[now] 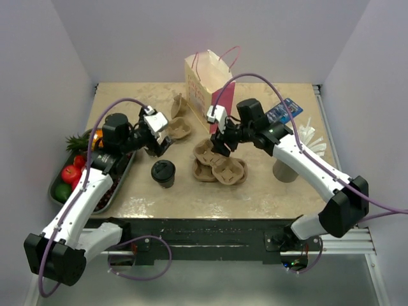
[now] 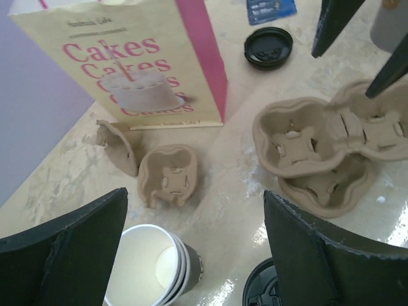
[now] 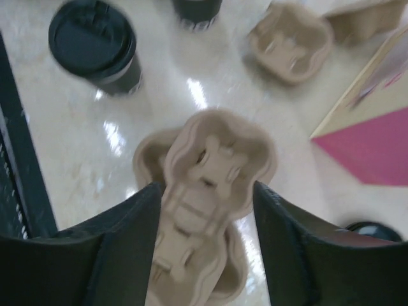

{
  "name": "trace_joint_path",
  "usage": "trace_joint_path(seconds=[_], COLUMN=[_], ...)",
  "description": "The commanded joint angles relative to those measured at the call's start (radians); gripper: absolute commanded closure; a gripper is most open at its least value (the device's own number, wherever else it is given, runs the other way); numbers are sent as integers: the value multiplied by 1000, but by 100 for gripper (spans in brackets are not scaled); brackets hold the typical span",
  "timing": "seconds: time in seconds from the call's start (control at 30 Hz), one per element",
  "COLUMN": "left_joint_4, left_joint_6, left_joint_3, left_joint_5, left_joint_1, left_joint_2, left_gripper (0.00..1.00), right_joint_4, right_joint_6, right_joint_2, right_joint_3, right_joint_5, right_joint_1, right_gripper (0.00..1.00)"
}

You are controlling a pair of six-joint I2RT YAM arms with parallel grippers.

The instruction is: Pack the takeout coffee

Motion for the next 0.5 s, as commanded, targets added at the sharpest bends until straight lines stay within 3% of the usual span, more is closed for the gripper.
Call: trace_joint_path(seconds=[0.0, 0.17, 0.47], left_joint_4=[1, -5, 5], left_joint_6=[79, 21, -91], left_joint_3=[-65, -109, -94], left_joint_5=[34, 5, -69], left_joint_1=[-30, -30, -17], left_joint_2=[-30, -69, -84], left_gripper=[10, 10, 8], right_joint_4=[-125, -63, -122], right_joint_6=[-33, -54, -105], right_joint_2=[-13, 45, 232], right_joint_3=[-68, -45, 96], right_joint_5=[-39, -46, 20], right_joint_1=[8, 39, 122], right_gripper=[49, 51, 47])
